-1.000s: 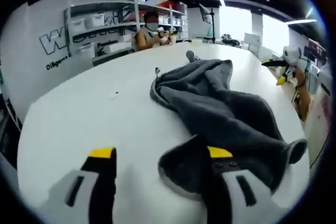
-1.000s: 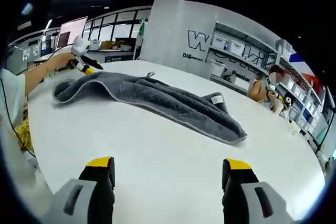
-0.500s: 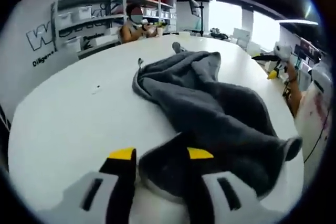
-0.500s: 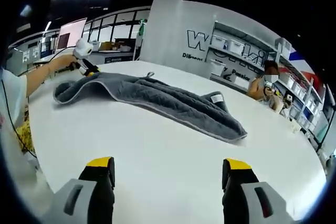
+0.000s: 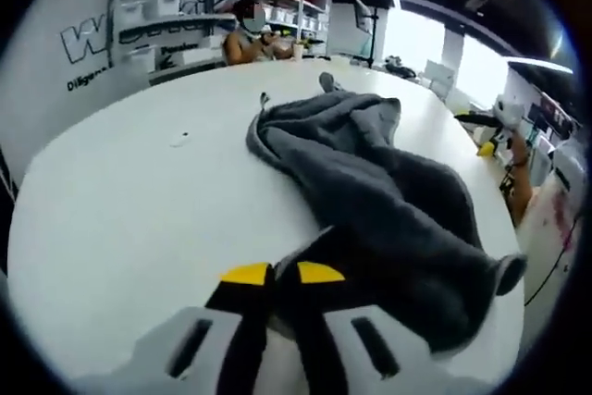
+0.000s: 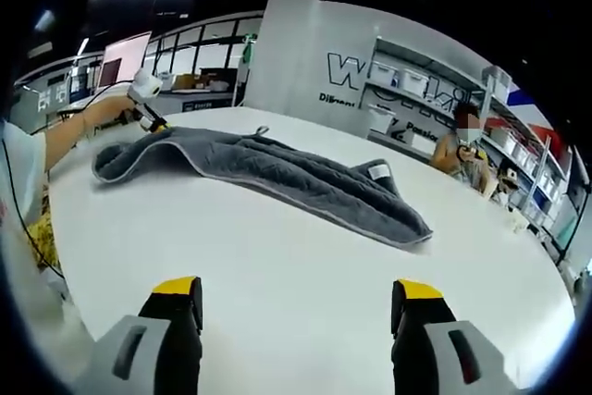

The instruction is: Fold the towel on the table until its edges align and the towel forms a compact rectangular stack.

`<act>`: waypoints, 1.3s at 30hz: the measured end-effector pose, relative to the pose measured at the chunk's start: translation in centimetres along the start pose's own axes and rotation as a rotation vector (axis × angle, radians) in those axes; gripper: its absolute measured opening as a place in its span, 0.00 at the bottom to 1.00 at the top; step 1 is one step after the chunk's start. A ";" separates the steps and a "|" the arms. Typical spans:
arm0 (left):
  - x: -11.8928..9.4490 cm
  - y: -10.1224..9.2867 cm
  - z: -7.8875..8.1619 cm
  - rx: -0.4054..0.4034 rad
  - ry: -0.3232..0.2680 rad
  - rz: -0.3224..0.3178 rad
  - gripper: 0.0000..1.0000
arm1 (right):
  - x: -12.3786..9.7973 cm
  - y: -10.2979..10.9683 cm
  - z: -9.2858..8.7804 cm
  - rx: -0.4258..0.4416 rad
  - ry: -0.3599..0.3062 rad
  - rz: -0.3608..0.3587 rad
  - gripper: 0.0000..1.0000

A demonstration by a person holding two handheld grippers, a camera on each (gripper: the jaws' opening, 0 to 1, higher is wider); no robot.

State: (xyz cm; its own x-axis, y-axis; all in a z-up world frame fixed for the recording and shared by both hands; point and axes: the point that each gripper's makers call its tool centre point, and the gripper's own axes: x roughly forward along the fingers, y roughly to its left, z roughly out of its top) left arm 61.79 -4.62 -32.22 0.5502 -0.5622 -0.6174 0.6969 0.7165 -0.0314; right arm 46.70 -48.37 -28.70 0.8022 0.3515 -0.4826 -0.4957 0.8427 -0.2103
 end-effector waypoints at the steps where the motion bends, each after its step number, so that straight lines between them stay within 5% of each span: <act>1: -0.1 0.1 0.1 0.004 -0.003 0.006 0.10 | 0.0 -0.1 0.0 -0.002 0.000 -0.004 0.87; 16: -2.5 2.4 2.9 -0.015 -0.069 0.120 0.05 | -0.7 -0.8 -0.5 0.025 -0.014 -0.026 0.87; 26: -4.5 5.1 3.7 0.022 -0.042 0.214 0.05 | -0.4 -0.6 -0.9 0.033 -0.014 -0.017 0.87; 39: -7.0 12.0 3.5 -0.022 -0.008 0.379 0.05 | -0.8 -1.1 -0.9 0.036 -0.009 -0.038 0.87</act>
State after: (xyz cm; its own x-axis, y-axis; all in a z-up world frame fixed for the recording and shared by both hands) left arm 67.90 6.45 -25.51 0.7705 -0.2590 -0.5824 0.4336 0.8827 0.1811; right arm 46.35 -49.90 -28.85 0.8234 0.3221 -0.4672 -0.4525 0.8695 -0.1981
